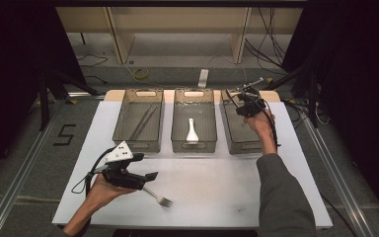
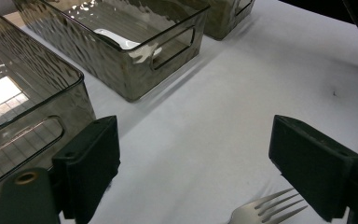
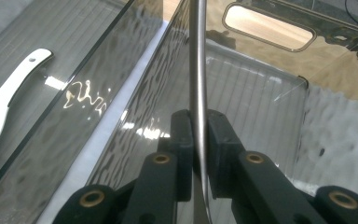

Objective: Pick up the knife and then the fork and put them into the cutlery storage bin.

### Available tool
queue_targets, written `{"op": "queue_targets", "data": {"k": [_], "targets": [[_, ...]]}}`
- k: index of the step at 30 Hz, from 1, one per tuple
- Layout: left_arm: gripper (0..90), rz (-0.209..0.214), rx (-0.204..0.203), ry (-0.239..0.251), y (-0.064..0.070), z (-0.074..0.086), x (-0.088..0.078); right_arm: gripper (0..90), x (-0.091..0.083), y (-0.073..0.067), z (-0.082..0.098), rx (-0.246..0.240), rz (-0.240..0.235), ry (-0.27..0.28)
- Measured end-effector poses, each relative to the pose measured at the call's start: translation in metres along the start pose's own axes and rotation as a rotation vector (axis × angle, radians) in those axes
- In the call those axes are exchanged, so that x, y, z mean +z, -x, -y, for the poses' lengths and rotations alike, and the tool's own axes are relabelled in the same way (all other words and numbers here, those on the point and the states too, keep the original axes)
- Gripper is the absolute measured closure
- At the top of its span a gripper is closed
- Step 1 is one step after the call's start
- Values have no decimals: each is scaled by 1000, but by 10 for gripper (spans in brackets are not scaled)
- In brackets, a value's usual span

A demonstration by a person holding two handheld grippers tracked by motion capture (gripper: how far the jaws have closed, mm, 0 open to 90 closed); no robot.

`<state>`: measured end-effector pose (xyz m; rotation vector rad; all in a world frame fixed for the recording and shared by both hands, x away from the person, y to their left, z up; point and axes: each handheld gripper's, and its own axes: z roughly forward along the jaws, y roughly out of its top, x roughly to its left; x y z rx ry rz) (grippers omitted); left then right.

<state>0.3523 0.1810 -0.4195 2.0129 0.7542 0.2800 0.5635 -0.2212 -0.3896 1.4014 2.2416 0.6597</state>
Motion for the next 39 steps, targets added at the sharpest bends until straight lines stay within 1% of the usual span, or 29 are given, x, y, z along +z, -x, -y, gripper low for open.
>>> {"op": "queue_targets", "data": {"k": [4, 6, 7, 8, 9, 10, 12, 13, 17, 19, 21, 22, 24, 25, 27, 28, 29, 31, 34, 37, 38, 39], "targets": [[157, -1, 0, -4, 0, 0, 0, 827, 5, -3, -2, -2, 17, -17], [158, 0, 4, -4, 0, 0, 0, 819, 9, -4, -2, 10, 27, -22], [158, 0, 5, -3, 1, 0, 0, 800, 10, -3, -2, 28, 32, -16], [158, 0, 7, -3, 1, -1, 0, 744, 10, -3, -1, 35, 28, 3], [158, -1, 8, -4, 1, -1, 0, 693, 9, -2, -2, 52, 19, 30], [158, 1, 8, -6, 0, -1, 0, 683, 7, -1, -3, 67, 11, 42], [158, 2, 7, -14, 0, 0, 1, 651, 1, -3, -6, 46, -1, 51], [158, 1, 9, -16, 0, 0, 1, 631, -2, -4, -7, 38, 1, 54], [158, -2, 13, -31, -1, -1, 1, 539, -9, -5, -4, 42, -27, 74], [158, -3, 13, -31, -2, -1, 2, 490, -14, -7, -1, 51, -60, 86], [157, 1, 16, -37, -4, -3, 3, 447, -19, -10, 4, 38, -83, 103], [157, 4, 19, -49, -6, -4, 4, 434, -21, -11, 6, 31, -91, 112], [157, -1, 32, -66, -8, -5, 6, 402, -26, -14, 13, 26, -122, 136], [157, -3, 36, -72, -8, -6, 6, 396, -31, -16, 18, 27, -143, 160], [157, 4, 42, -97, -11, -7, 8, 380, -37, -20, 26, 22, -175, 183], [157, 1, 44, -100, -11, -8, 8, 377, -42, -24, 32, 23, -191, 202], [157, 0, 50, -112, -12, -9, 9, 369, -45, -26, 36, 20, -203, 211], [158, 1, 61, -137, -13, -11, 10, 357, -53, -33, 48, 0, -233, 234], [160, 14, 72, -199, -17, -13, 13, 338, -64, -44, 65, -30, -266, 260], [169, 3, 90, -237, -18, -14, 15, 329, -73, -54, 84, -39, -309, 288], [169, 7, 104, -265, -19, -14, 16, 326, -75, -56, 88, -42, -313, 297], [169, 8, 109, -280, -19, -14, 17, 324, -78, -59, 96, -46, -326, 311]]}}
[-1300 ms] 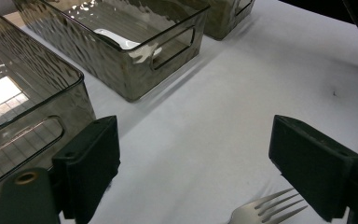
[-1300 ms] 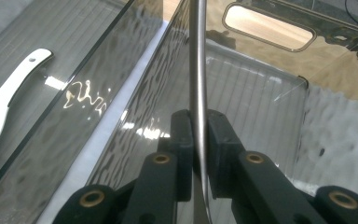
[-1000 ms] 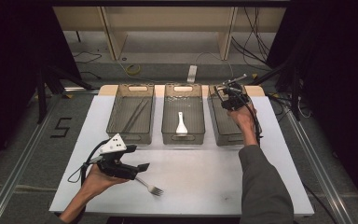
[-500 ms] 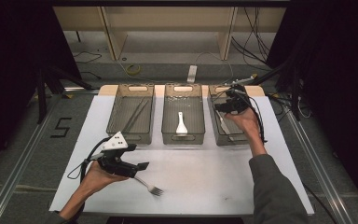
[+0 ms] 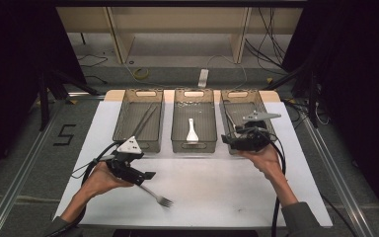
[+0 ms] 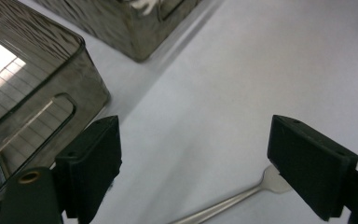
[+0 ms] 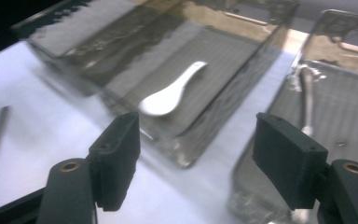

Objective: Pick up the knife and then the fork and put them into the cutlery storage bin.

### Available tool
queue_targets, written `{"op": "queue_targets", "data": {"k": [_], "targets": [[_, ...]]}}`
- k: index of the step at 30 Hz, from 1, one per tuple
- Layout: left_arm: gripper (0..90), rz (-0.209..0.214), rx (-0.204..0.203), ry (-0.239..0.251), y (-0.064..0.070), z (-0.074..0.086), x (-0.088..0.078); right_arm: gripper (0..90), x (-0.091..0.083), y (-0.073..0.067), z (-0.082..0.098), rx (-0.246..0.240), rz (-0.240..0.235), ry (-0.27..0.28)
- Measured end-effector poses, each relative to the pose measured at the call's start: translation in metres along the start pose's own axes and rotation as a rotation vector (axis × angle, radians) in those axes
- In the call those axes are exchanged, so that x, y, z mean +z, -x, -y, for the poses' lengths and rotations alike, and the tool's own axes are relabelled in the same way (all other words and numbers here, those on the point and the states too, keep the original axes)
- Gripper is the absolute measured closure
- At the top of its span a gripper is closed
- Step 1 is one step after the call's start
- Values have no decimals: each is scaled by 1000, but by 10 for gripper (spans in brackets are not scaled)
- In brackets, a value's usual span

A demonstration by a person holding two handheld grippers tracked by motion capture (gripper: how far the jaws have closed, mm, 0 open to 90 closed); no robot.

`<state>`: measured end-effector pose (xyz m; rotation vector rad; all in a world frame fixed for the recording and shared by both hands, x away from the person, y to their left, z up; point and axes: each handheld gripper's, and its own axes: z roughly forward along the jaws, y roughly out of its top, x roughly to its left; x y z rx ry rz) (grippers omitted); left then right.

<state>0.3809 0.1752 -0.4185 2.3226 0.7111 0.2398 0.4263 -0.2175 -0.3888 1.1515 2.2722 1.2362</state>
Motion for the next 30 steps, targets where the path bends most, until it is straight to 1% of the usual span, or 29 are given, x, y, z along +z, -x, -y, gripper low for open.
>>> {"op": "queue_targets", "data": {"k": [2, 3, 4, 5, 7, 9, 12, 13, 15, 18, 19, 20, 22, 24, 28, 29, 30], "targets": [[173, 25, 16, -51, -1, -1, 3, 320, -6, -7, 10, 2, -22, 19], [173, 31, 35, -84, 0, -2, 5, 318, -8, -9, 13, 0, -27, 21], [180, 30, 47, -104, 0, -3, 7, 316, -11, -12, 19, -3, -35, 27], [188, 34, 55, -122, 1, -3, 9, 316, -12, -15, 23, -6, -38, 27], [189, 51, 84, -180, 3, -5, 14, 315, -16, -19, 30, -14, -39, 30], [195, 61, 103, -213, 4, -6, 19, 316, -17, -21, 36, -9, -51, 34], [213, 68, 135, -261, 4, -7, 24, 311, -20, -26, 45, -8, -54, 34], [214, 67, 135, -265, 4, -7, 25, 305, -20, -27, 47, -8, -56, 31], [219, 64, 144, -296, 2, -7, 27, 302, -21, -29, 52, -13, -56, 29], [235, 55, 158, -319, 3, -4, 29, 308, -21, -33, 58, -18, -76, 22], [236, 53, 175, -338, 3, -3, 30, 307, -22, -35, 59, -22, -74, 22], [241, 52, 185, -347, 3, -2, 30, 305, -23, -38, 61, -23, -79, 24], [259, 47, 188, -350, 4, -1, 31, 296, -26, -43, 65, -28, -76, 31], [272, 45, 205, -369, 6, 1, 33, 286, -29, -46, 68, -32, -77, 39], [313, 62, 228, -402, 8, 4, 37, 277, -36, -49, 74, -25, -79, 55], [324, 67, 252, -420, 9, 5, 38, 277, -38, -50, 76, -21, -80, 56], [337, 68, 259, -418, 10, 7, 39, 277, -39, -51, 77, -20, -83, 56]]}}
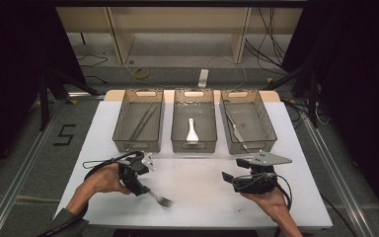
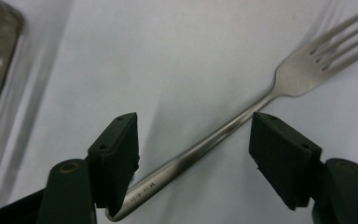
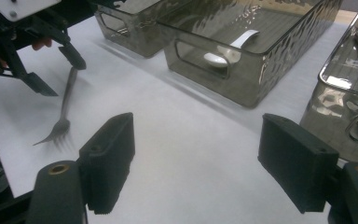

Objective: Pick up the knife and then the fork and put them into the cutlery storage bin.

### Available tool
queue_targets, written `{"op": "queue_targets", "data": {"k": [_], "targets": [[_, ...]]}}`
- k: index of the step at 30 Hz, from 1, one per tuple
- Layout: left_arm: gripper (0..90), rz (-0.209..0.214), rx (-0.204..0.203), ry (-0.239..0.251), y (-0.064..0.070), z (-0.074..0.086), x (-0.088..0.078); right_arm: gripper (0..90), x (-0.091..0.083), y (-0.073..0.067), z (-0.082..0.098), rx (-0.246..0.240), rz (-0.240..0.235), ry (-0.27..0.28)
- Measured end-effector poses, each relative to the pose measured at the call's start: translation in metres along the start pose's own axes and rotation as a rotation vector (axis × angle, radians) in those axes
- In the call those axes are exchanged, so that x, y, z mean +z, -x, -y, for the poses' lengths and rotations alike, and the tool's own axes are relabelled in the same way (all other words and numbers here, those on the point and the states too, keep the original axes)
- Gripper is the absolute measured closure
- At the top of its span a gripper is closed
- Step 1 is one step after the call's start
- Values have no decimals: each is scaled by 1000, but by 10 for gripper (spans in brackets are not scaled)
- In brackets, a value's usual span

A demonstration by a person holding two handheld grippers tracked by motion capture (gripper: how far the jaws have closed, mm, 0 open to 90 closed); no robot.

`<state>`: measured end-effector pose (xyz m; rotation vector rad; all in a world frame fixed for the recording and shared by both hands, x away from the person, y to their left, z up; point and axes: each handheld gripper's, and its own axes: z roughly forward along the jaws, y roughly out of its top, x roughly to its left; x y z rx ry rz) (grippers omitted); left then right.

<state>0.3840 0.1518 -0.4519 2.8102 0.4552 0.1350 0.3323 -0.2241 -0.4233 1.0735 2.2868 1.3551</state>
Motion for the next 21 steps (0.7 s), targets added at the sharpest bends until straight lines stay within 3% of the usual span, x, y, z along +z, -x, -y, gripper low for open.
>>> {"op": "queue_targets", "data": {"k": [3, 9, 12, 18, 20, 21], "targets": [[387, 13, 33, -33, 1, 2, 3, 277, -1, -3, 2, -3, -10, -2], [454, 6, 48, -47, 2, 1, 6, 278, 0, -6, 3, -9, -16, -13], [480, 12, 79, -58, 3, 0, 7, 282, 0, -6, 4, -12, -20, -18], [545, 35, 95, -81, 3, 0, 10, 284, 1, -7, 4, -17, -21, -27], [545, 46, 70, -72, 2, 0, 11, 286, 0, -7, 4, -17, -20, -24], [547, 47, 78, -77, 2, 0, 11, 286, 0, -7, 3, -15, -20, -23]]}}
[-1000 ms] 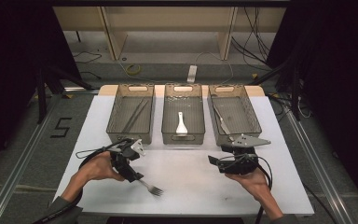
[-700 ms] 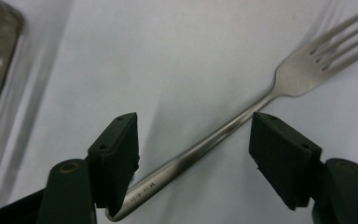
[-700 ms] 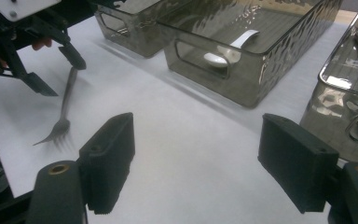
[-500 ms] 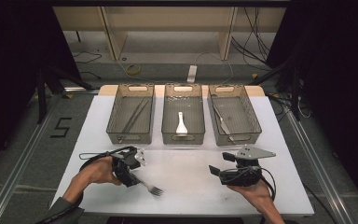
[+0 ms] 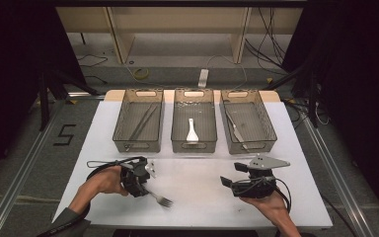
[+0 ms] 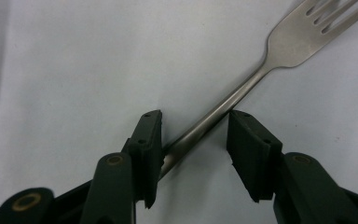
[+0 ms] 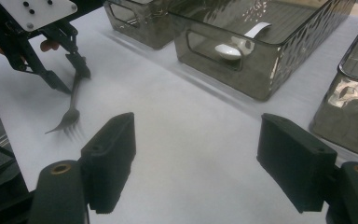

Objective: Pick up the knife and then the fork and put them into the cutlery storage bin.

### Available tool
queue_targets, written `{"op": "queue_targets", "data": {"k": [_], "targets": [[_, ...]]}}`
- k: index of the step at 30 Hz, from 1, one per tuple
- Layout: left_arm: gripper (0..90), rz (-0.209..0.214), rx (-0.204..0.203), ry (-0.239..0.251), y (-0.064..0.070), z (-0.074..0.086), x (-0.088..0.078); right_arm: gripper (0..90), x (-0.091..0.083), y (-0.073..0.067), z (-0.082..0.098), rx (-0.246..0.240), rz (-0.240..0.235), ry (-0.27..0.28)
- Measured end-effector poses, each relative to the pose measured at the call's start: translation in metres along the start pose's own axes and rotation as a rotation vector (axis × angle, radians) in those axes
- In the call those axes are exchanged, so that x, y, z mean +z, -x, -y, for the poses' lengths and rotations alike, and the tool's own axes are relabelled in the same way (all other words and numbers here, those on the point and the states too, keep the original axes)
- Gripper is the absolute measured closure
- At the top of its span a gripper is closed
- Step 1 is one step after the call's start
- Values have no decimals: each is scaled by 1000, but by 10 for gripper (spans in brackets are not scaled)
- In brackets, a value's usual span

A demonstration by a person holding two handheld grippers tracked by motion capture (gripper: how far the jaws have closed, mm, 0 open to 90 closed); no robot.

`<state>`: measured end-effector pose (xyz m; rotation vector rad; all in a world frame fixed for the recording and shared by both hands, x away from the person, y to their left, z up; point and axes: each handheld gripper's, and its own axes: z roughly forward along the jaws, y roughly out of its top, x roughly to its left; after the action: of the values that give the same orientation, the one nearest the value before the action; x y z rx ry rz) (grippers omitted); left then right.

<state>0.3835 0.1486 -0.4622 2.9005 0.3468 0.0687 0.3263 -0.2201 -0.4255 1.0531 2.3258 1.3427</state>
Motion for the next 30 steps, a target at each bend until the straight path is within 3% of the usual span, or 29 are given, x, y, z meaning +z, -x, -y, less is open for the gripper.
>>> {"op": "queue_targets", "data": {"k": [10, 21, 24, 30], "targets": [[640, 20, -14, -3, 1, 0, 0, 290, 0, 0, 0, -3, 1, -5], [807, 39, -25, 1, 2, -1, -1, 295, 2, -1, 0, -6, -4, -17], [814, 27, -29, -4, 3, -1, -1, 296, 2, -1, 0, -9, -5, -16], [819, 38, -98, 21, 1, 2, -1, 299, 2, -2, -1, -12, -10, -15]]}}
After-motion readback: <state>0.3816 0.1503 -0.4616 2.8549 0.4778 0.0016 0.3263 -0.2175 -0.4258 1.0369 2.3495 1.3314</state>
